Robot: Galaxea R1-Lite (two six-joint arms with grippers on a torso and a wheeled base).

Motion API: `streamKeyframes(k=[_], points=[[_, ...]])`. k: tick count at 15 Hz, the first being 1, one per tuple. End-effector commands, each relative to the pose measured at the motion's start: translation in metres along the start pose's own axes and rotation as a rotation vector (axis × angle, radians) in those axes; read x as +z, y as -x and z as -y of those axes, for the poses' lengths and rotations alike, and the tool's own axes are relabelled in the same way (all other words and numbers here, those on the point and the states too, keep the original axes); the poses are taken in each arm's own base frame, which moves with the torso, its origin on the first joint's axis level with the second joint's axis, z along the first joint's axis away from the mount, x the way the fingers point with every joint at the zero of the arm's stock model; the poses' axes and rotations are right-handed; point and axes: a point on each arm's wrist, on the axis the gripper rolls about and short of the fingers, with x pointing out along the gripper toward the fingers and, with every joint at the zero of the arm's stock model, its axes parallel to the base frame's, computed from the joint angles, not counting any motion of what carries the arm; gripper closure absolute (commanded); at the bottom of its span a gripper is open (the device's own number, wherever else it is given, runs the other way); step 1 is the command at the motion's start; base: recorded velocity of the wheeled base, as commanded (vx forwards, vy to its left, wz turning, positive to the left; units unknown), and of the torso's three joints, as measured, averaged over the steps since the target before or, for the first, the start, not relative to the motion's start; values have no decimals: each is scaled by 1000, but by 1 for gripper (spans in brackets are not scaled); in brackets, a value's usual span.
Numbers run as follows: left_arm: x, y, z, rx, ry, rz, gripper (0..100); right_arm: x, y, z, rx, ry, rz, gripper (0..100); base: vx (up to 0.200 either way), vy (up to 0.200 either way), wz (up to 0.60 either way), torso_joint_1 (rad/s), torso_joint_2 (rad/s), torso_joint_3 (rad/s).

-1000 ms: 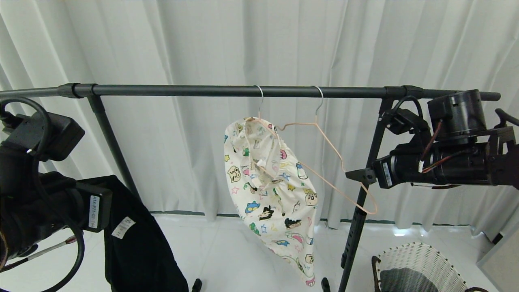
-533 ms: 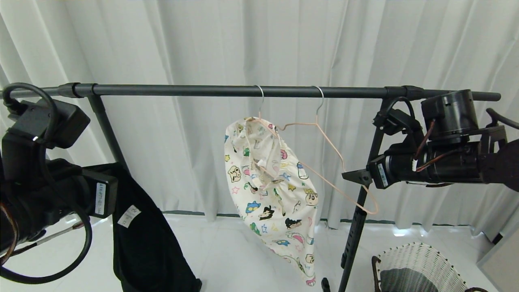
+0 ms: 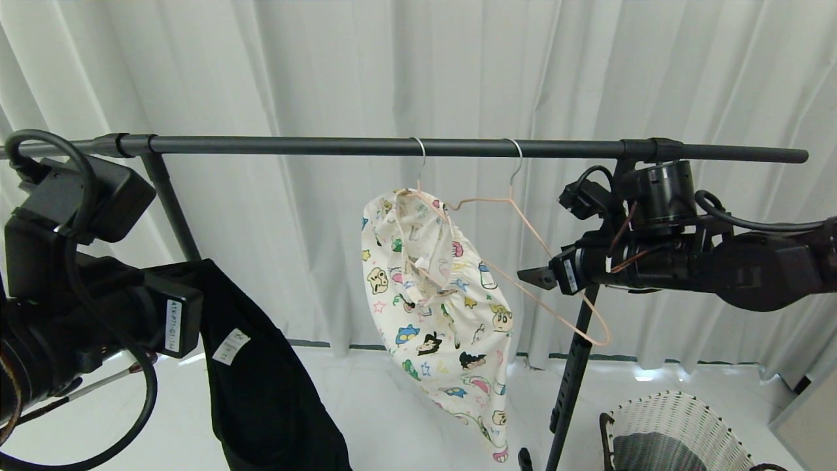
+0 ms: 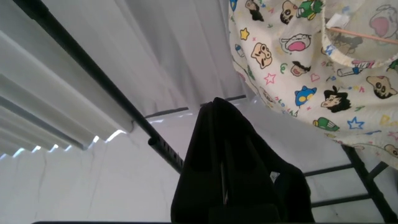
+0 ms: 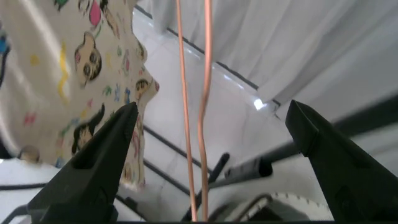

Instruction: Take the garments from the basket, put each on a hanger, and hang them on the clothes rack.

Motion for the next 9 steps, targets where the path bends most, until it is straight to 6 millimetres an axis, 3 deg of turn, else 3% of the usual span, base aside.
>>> streamKeyframes(k=[1, 5, 6, 9], points=[[1, 5, -1, -4, 5, 16, 100, -4, -13, 1, 7, -3, -21, 0, 0, 0, 0, 0, 0, 0], [-1, 7, -1, -2, 4, 17, 100, -6, -19, 0, 12, -1, -30, 0, 0, 0, 0, 0, 0, 0], [-1, 7, -1, -1, 4, 19, 100, -6, -19, 1, 9, -1, -29, 100, 0, 0, 0, 0, 0, 0], [-1, 7, -1, -2, 4, 17, 100, -5, -19, 0, 9, -4, -17, 100, 0, 0, 0, 0, 0, 0]])
